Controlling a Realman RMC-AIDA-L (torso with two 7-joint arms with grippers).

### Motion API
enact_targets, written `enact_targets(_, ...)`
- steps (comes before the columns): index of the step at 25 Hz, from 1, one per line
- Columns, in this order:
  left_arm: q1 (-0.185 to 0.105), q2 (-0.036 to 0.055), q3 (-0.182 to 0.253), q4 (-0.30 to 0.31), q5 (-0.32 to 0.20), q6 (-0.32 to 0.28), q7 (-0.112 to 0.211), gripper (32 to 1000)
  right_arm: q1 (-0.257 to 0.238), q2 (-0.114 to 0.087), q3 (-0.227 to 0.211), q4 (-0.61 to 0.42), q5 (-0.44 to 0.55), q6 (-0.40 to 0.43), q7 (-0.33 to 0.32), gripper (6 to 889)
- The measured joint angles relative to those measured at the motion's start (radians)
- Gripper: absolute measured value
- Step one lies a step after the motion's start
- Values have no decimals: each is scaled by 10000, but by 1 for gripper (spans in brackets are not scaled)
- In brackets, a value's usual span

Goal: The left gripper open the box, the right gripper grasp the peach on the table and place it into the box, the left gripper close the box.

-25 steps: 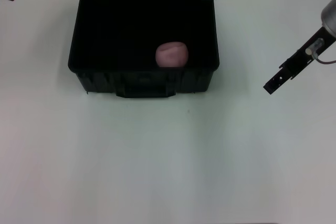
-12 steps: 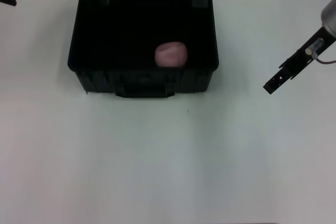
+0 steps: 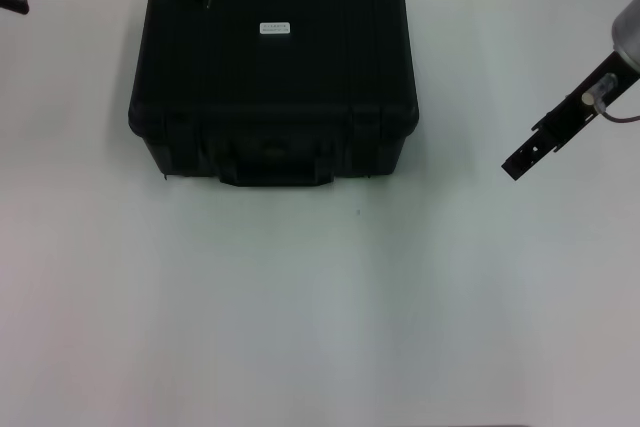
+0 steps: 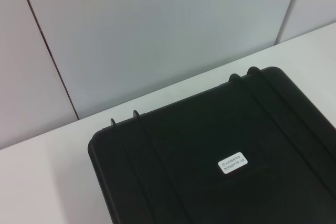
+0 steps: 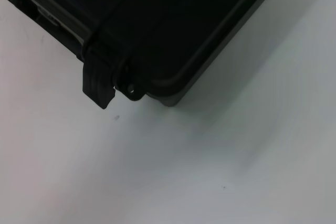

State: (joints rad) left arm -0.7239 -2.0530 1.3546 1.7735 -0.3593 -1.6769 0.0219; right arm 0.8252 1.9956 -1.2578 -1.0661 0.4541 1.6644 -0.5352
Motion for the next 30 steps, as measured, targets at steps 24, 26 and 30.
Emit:
enact_targets(24, -1, -3, 14, -18, -14, -54, 162, 860, 0, 0, 0, 0, 0, -16, -3, 868)
enact_targets(26, -1, -5, 14, -18, -13, -61, 166, 860, -1, 0, 0, 0, 0, -17, -2, 868)
enact_targets(30, -1, -8, 19, -18, -1, -61, 166, 860, 0, 0, 0, 0, 0, -17, -2, 868)
